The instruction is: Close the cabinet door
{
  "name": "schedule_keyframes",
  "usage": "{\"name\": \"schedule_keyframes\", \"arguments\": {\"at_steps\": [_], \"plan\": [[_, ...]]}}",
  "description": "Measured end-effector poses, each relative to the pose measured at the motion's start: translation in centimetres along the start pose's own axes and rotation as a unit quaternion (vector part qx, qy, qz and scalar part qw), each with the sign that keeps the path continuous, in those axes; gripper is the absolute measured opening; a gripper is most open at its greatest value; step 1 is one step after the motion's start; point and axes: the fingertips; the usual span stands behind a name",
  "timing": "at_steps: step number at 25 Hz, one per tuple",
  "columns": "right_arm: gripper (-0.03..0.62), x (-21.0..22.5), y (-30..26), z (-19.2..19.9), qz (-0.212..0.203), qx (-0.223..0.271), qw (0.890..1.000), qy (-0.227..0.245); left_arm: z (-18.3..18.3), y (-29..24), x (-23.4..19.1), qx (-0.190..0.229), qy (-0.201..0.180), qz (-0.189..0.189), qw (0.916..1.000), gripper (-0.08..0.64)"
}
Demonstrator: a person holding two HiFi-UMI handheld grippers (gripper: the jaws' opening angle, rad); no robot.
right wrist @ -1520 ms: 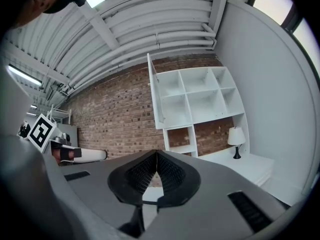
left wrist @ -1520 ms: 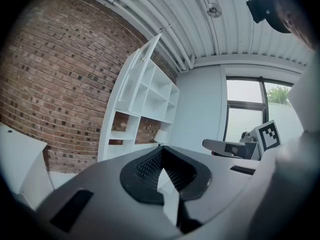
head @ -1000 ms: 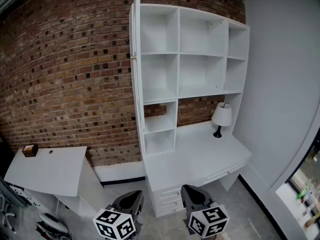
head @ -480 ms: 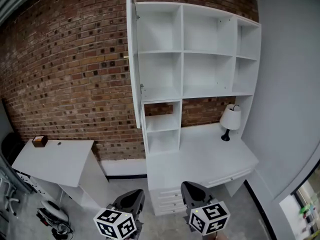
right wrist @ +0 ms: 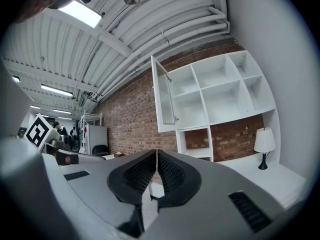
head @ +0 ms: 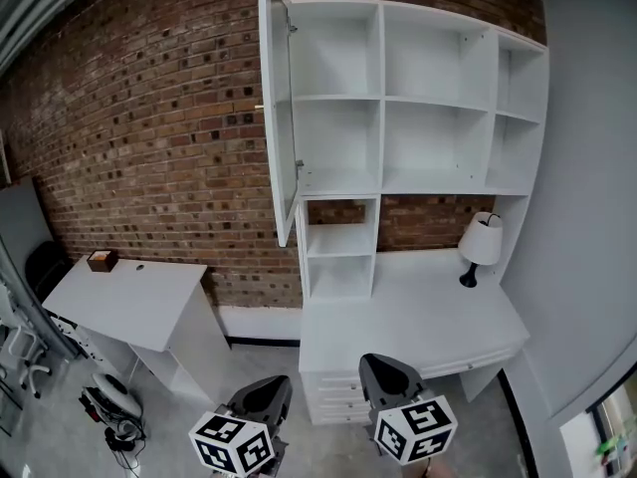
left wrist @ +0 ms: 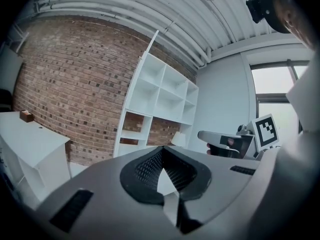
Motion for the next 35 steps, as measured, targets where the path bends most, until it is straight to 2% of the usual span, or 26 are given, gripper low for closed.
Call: {"name": "schedule_keyframes", "arguments": {"at_steps": [8,21,28,35], "plan": [[0.031,0.9,-4.0,0.2,-0.010,0.004,1.000,-0.011,-0.9,-2.5,-1.7,-0.003,0.000,-0.005,1.0000,0.008],[0.032,1.4,-18.4,-2.8,-0.002,0.015,1.000,0.010,-7.1,-8.1,-10.2,0.010,-0.005,0.019,0.9998,0.008],[0.104,1.3,-27.4,-5.1,0.000,0.022,0.999,0.027,-8.0,-10.0,-14.6,-0.002,-0.001,0.023,0.9997,0.008],[0.147,1.6,-33.1,-6.6,0.018,0.028,0.998,0.050,-8.1,-10.3,-15.7,-0.016,-0.004,0.026,0.9995,0.008]]}}
Point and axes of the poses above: the fingertips, and each gripper's own axes: y backward along the fingers, x to its right, z out of its underside, and after that the axes turned 13 degrees about y, right-handed
